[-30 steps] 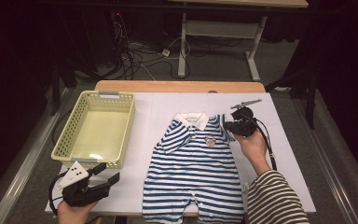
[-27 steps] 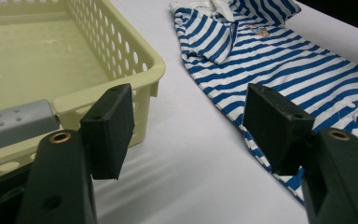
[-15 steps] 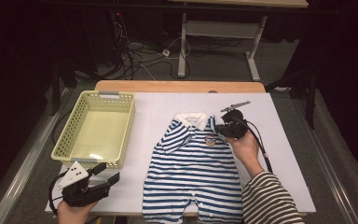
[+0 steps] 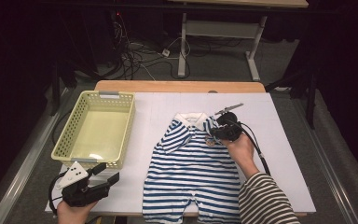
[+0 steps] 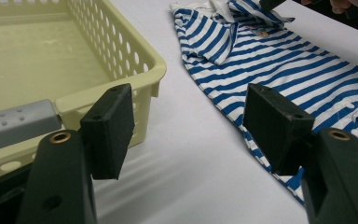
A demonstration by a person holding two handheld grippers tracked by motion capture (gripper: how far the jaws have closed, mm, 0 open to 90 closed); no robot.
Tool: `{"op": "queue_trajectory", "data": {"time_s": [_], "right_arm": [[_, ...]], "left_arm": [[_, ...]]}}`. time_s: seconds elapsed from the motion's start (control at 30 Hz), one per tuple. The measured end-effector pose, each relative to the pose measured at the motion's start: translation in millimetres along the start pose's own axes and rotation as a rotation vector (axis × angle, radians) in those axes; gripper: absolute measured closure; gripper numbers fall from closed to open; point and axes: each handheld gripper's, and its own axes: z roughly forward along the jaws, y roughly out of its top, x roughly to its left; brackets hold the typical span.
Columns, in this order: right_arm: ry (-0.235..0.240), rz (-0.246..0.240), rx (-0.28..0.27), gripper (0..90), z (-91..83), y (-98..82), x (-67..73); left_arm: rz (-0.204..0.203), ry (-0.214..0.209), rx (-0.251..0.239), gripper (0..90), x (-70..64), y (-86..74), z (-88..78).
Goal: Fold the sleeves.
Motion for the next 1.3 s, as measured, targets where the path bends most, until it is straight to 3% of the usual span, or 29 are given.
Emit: {"op": "queue_trajectory", "data": {"time_s": [0.53,0.93,1.3], "right_arm": [[0.019,-0.015,0.031,85.3,18.5,-2.2,10.1],[0.063,0.016,0.016,70.4,15.6,-4.7,8.0],[0.043,0.013,0.013,72.9,11.4,-7.7,6.2]], "left_arm": [[-0.002,0.000,0.000,33.0,0.8,0.1,-0.3],[-0.001,0.000,-0.001,33.0,0.5,0.0,-0.2],[-0.001,0.000,-0.002,33.0,0.7,0.0,-0.7]]}}
